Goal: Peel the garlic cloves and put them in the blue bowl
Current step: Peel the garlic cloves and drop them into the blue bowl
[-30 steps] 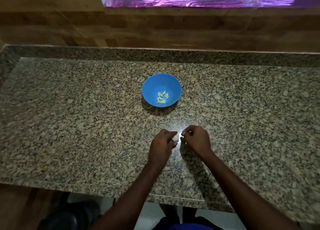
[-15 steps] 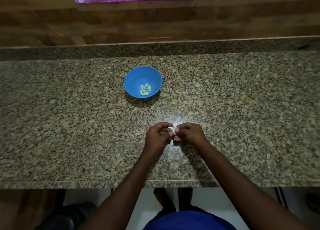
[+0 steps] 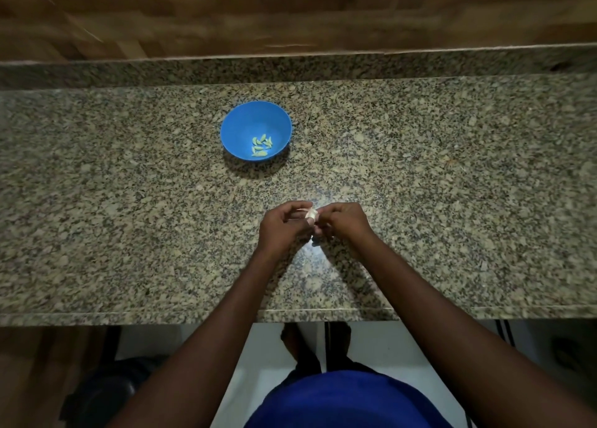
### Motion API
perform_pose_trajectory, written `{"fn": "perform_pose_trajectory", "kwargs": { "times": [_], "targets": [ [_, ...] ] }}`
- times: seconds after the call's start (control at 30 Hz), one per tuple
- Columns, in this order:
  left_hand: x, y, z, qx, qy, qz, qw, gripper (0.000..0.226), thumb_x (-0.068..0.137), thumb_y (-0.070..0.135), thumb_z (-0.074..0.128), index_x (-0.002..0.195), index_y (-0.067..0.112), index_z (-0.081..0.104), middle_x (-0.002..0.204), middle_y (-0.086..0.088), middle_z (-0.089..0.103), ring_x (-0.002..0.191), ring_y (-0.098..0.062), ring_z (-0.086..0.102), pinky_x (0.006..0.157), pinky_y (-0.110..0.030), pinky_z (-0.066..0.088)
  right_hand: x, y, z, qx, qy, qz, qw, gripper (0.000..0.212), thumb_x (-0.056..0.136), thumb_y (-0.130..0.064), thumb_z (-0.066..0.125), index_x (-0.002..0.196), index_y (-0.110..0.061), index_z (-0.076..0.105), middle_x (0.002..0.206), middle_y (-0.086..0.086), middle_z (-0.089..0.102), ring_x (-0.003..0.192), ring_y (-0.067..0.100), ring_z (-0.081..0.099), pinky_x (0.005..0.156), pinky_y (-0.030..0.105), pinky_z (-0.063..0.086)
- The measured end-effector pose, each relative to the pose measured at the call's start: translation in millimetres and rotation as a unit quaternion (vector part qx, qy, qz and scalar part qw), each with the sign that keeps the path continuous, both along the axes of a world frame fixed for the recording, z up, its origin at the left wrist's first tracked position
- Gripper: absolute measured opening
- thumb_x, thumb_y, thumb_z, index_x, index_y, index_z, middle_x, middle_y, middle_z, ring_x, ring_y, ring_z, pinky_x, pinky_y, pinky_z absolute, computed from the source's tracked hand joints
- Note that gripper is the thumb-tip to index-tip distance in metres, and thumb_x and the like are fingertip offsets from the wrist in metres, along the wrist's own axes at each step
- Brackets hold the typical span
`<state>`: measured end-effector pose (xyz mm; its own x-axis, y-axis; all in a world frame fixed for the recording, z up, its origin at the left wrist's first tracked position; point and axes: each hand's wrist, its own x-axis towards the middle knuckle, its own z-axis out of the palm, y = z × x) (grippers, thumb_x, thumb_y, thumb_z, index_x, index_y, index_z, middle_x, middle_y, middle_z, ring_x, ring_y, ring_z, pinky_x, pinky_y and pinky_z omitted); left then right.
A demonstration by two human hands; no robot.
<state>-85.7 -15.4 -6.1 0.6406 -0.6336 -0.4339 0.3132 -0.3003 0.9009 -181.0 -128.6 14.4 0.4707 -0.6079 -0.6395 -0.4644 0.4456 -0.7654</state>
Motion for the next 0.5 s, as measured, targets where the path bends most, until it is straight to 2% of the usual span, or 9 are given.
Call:
{"fn": "perform_pose_trajectory", "kwargs": {
  "times": [0.1,0.2,0.27,0.37,0.43,0.5],
  "targets": [
    [-0.2,-1.1,-2.3,0.001,0.047,0.024,0.999,0.028,0.081,-0.005,0.077,0.108,0.002,0.075,0.097,-0.022,0.075,0.079,-0.027,0.073,0.069,-0.033,0.062,2.5,1.2,-3.2,-0.042,0.013,0.007,0.999,0.012,0.081,0.004,0.070,0.070,-0.001,0.070,0.068,0.025,0.068,0.057,0.031,0.066,0.073,0.061,0.059],
    [-0.7,-1.9,-1.7,0.001,0.077,0.035,0.996,0.028,0.081,-0.006,0.077,0.108,0.001,0.075,0.095,-0.021,0.076,0.078,-0.028,0.074,0.072,-0.036,0.063,5.5,3.4,-7.7,-0.097,0.025,0.025,0.995,0.010,0.076,-0.009,0.072,0.068,-0.003,0.070,0.073,0.023,0.071,0.068,0.037,0.071,0.072,0.054,0.061],
    [0.6,-2.0,-1.1,-0.002,0.099,0.046,0.994,0.029,0.081,-0.007,0.076,0.109,-0.001,0.074,0.094,-0.020,0.076,0.077,-0.027,0.075,0.069,-0.034,0.063,8.7,3.7,-11.6,-0.106,0.024,0.037,0.993,0.013,0.073,-0.014,0.072,0.069,-0.002,0.068,0.076,0.024,0.071,0.070,0.034,0.069,0.073,0.054,0.060],
    [5.9,-0.7,-4.2,0.000,0.106,0.045,0.993,0.031,0.081,-0.005,0.077,0.112,-0.001,0.074,0.097,-0.018,0.077,0.081,-0.026,0.075,0.068,-0.030,0.061,10.6,2.7,-10.6,-0.088,0.012,0.052,0.995,0.008,0.081,-0.007,0.070,0.076,-0.001,0.069,0.077,0.025,0.071,0.066,0.028,0.067,0.074,0.054,0.059],
    [10.6,1.1,-8.3,0.006,0.110,0.040,0.993,0.032,0.083,-0.003,0.076,0.114,0.000,0.073,0.097,-0.017,0.077,0.082,-0.027,0.075,0.071,-0.031,0.061,9.4,1.1,-8.9,-0.057,-0.001,0.058,0.997,0.009,0.088,-0.001,0.066,0.089,0.007,0.069,0.078,0.028,0.069,0.060,0.028,0.066,0.072,0.054,0.060],
    [14.3,1.7,-12.3,0.008,0.122,0.033,0.992,0.030,0.085,-0.003,0.073,0.115,0.001,0.073,0.099,-0.018,0.077,0.088,-0.032,0.074,0.077,-0.034,0.062,7.8,0.2,-7.7,-0.042,-0.010,0.066,0.997,0.009,0.091,0.000,0.065,0.092,0.007,0.069,0.078,0.028,0.069,0.060,0.029,0.067,0.072,0.055,0.061]
  ]
}}
